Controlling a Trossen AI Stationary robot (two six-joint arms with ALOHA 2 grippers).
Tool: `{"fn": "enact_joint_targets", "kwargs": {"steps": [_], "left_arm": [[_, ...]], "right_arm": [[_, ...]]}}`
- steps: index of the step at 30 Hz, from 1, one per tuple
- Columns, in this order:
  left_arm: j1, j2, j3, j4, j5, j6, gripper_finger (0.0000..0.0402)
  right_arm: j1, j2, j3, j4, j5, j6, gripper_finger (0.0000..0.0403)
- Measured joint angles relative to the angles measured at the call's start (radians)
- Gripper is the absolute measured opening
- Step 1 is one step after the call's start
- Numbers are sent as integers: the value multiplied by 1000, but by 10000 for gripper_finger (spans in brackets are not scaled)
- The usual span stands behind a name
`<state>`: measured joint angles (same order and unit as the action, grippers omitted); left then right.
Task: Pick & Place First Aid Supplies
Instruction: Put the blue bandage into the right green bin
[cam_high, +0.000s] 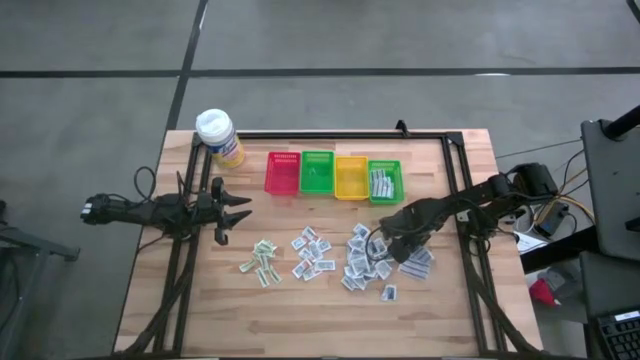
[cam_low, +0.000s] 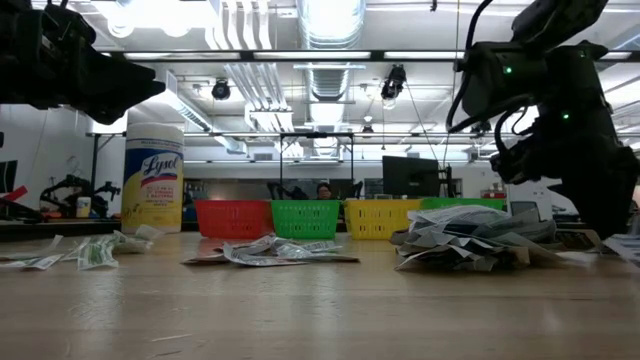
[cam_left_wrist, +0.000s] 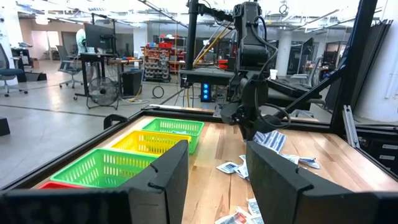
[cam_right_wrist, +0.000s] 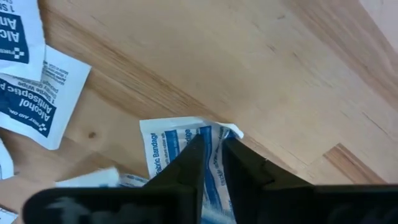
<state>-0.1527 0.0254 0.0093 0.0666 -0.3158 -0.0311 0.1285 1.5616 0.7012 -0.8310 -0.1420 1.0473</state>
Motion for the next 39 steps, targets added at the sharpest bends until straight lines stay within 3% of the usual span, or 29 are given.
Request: {"fn": "enact_joint_targets", "kwargs": {"steps": [7, 15, 31, 39], "left_arm": [[0, 0, 0, 0, 0, 1, 158], [0, 1, 0, 0, 0, 3, 158], [0, 1, 0, 0, 0, 2, 158], [0, 2, 0, 0, 0, 2, 158]], "right_arm": [[3, -31, 49, -88, 92, 29, 10], [2, -113, 86, -144, 178, 95, 8], [3, -177, 238, -607, 332, 235, 8], [3, -192, 378, -568, 498, 210, 8]]}}
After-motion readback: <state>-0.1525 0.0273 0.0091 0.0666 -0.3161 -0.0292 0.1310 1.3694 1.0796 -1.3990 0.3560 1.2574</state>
